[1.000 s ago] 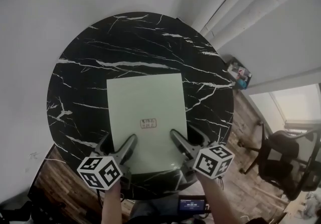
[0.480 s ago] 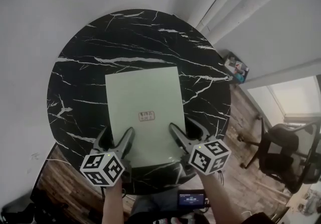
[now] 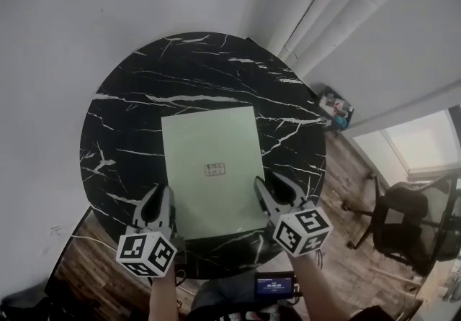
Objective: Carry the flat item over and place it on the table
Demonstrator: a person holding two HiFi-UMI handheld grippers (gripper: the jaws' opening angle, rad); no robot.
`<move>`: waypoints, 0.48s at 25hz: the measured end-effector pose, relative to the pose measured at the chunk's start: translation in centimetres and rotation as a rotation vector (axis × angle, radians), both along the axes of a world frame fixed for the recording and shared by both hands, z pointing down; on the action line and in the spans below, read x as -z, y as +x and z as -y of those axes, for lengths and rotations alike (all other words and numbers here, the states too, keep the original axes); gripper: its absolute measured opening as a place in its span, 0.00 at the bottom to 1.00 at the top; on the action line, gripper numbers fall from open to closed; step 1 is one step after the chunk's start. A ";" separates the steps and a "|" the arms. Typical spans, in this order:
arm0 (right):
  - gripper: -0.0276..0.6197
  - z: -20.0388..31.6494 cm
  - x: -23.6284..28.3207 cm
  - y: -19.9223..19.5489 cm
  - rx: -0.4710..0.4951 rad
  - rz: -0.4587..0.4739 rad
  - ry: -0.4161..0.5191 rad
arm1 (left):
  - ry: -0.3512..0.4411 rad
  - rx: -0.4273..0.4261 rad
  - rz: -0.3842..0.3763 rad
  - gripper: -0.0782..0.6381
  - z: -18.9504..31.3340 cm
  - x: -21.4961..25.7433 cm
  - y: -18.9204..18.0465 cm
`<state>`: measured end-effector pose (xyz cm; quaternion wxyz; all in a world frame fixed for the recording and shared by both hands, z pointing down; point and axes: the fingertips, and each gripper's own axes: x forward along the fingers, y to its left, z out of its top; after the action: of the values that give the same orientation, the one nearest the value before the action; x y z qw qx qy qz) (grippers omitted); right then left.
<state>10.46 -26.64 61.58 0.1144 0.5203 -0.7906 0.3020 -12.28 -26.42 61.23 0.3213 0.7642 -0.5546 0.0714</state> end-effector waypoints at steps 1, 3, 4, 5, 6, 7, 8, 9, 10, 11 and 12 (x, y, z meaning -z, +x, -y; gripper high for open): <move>0.19 -0.2 0.6 -0.1 0.000 0.007 0.017 | 0.011 -0.012 -0.005 0.15 -0.2 0.5 0.2; 0.10 -0.7 1.9 -0.5 0.010 0.032 0.052 | 0.024 -0.044 -0.011 0.13 -0.5 1.2 0.7; 0.09 -0.9 2.5 -0.7 0.020 0.045 0.066 | 0.032 -0.061 -0.009 0.13 -0.7 1.6 1.0; 0.09 -1.2 3.0 -1.0 0.031 0.055 0.076 | 0.041 -0.077 -0.004 0.13 -0.8 2.1 1.2; 0.08 -1.5 3.5 -1.3 0.040 0.064 0.082 | 0.049 -0.089 0.002 0.13 -1.0 2.6 1.4; 0.08 -1.8 4.0 -1.5 0.046 0.071 0.086 | 0.057 -0.097 0.008 0.13 -1.3 3.1 1.6; 0.08 -2.2 4.4 -1.6 0.049 0.078 0.090 | 0.064 -0.103 0.013 0.13 -1.5 3.6 1.7; 0.08 -2.5 4.9 -1.8 0.050 0.081 0.096 | 0.073 -0.109 0.017 0.13 -1.8 4.2 1.8; 0.08 -2.9 5.4 -1.9 0.050 0.081 0.103 | 0.083 -0.114 0.022 0.13 -2.0 4.8 1.9; 0.08 -3.3 5.9 -2.0 0.050 0.078 0.113 | 0.095 -0.119 0.027 0.13 -2.2 5.5 2.0; 0.08 -3.7 6.5 -2.1 0.048 0.074 0.125 | 0.108 -0.123 0.034 0.13 -2.5 6.1 2.1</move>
<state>8.36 -22.96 55.10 0.0596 0.4957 -0.8239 0.2681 -10.17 -23.95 55.13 0.2651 0.8119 -0.5148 0.0738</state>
